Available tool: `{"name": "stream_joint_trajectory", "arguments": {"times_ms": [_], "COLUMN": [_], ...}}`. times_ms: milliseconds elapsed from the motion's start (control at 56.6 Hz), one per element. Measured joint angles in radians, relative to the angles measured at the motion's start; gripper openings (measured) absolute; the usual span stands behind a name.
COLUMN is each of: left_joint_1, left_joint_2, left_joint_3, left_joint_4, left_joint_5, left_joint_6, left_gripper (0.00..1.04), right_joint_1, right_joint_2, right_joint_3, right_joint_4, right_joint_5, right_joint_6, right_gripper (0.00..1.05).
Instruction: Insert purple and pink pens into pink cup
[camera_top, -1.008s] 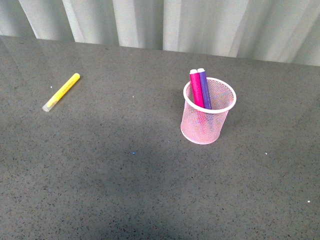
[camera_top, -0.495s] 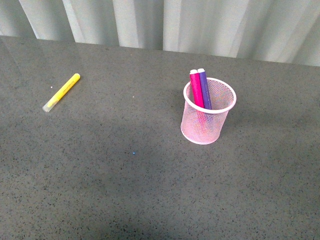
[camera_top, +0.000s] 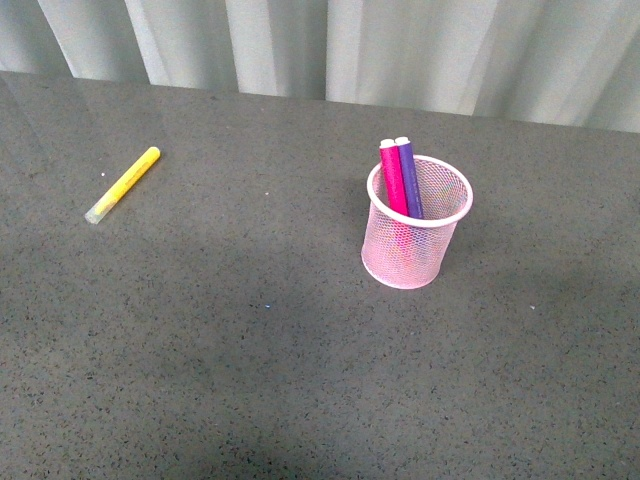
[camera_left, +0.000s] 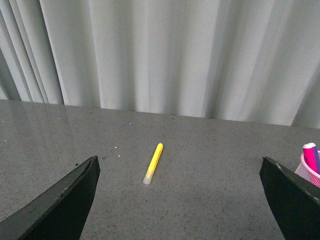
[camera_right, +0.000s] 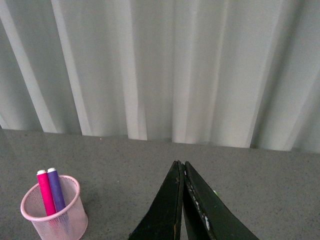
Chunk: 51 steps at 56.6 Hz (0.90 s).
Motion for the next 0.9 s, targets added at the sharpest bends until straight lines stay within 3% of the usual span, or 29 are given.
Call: {"name": "stream_joint_trajectory", "arguments": {"times_ms": [124, 177, 636, 760, 902], "left_joint_1": [0.0, 0.0, 0.0, 0.0, 0.0], "left_joint_2": [0.0, 0.0, 0.0, 0.0, -0.001], "left_joint_3": [0.0, 0.0, 0.0, 0.0, 0.0], "left_joint_4": [0.0, 0.0, 0.0, 0.0, 0.0], "left_joint_5": [0.0, 0.0, 0.0, 0.0, 0.0], "left_joint_6": [0.0, 0.0, 0.0, 0.0, 0.0], "left_gripper": [0.98, 0.98, 0.98, 0.98, 0.98], "right_joint_1": [0.091, 0.122, 0.124, 0.125, 0.125], "right_joint_2": [-0.048, -0.079, -0.241, -0.376, -0.411], "right_joint_3": [-0.02, -0.031, -0.077, -0.077, -0.077], "right_joint_4": [-0.03, -0.046, -0.14, -0.309, -0.317], "right_joint_5": [0.115, 0.114, 0.123, 0.123, 0.123], "right_joint_6": [0.0, -0.001, 0.0, 0.0, 0.0], "right_gripper": [0.04, 0.04, 0.04, 0.04, 0.04]}}
